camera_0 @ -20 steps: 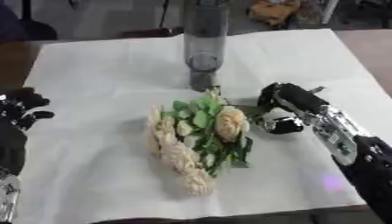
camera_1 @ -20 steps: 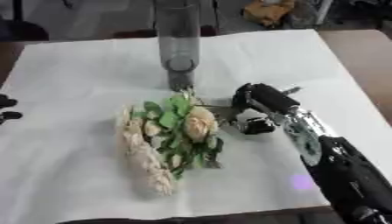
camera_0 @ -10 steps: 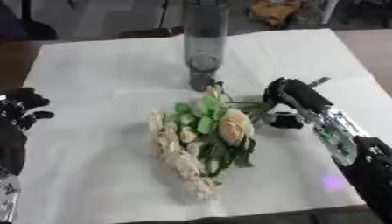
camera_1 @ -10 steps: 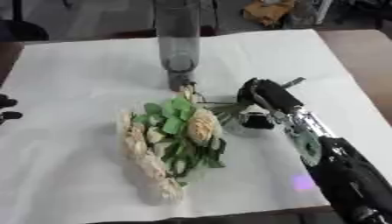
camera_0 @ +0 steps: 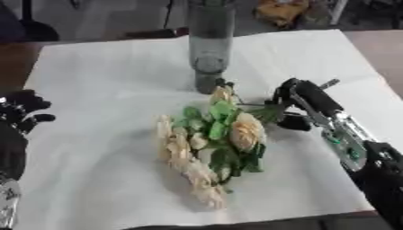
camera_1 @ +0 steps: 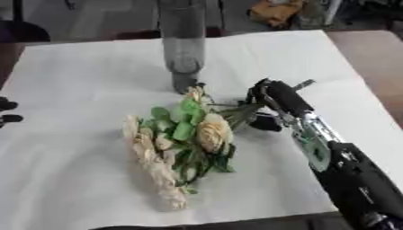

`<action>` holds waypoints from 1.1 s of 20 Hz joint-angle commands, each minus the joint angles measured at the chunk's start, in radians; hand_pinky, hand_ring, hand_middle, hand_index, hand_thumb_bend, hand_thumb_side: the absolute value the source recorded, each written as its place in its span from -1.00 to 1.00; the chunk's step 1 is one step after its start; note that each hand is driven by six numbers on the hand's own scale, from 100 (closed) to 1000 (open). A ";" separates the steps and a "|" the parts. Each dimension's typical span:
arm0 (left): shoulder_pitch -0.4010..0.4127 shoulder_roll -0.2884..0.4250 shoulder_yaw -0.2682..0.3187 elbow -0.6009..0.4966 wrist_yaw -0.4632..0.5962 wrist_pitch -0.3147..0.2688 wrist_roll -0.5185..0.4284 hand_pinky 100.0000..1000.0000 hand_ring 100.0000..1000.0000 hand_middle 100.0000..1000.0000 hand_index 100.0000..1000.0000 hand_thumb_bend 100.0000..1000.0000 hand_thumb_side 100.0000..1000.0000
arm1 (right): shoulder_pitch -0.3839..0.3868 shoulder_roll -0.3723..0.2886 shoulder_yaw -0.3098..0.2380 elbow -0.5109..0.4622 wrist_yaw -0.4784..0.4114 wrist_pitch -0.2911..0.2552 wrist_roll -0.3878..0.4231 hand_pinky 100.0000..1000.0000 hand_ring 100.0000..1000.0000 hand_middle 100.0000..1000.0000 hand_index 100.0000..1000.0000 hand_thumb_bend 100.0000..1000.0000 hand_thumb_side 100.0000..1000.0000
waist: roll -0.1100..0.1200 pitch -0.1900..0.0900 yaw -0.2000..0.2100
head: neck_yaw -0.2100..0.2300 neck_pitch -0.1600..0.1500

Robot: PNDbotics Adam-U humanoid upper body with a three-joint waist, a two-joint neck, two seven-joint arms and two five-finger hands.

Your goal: Arrange flowers into the vase.

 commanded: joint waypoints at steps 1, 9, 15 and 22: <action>-0.011 0.009 0.000 -0.009 0.006 0.000 0.002 0.04 0.20 -0.01 0.23 0.15 0.58 | -0.015 -0.014 -0.016 -0.002 -0.029 0.002 0.002 -0.84 -0.53 -0.67 -0.17 -1.00 -0.04 | 0.011 -0.031 0.002 | 0.003 0.003; -0.010 0.009 -0.001 -0.008 0.005 0.001 0.003 0.04 0.20 -0.01 0.23 0.15 0.58 | -0.023 -0.015 -0.014 -0.018 -0.162 0.041 0.075 -0.97 -0.62 -0.77 -0.18 -1.00 0.13 | 0.012 -0.034 0.004 | 0.003 0.003; -0.009 0.009 -0.001 -0.008 0.005 0.001 0.003 0.04 0.20 -0.01 0.23 0.15 0.58 | -0.029 -0.025 -0.020 -0.066 -0.275 0.098 0.122 -1.00 -0.70 -0.85 -0.22 -1.00 0.27 | 0.012 -0.038 0.005 | 0.002 0.002; -0.009 0.010 0.000 -0.008 0.004 0.001 0.003 0.04 0.20 -0.01 0.23 0.15 0.58 | -0.034 -0.030 -0.036 -0.095 -0.355 0.143 0.142 -1.00 -0.98 -1.00 -0.31 -1.00 0.50 | 0.012 -0.043 0.003 | 0.004 0.000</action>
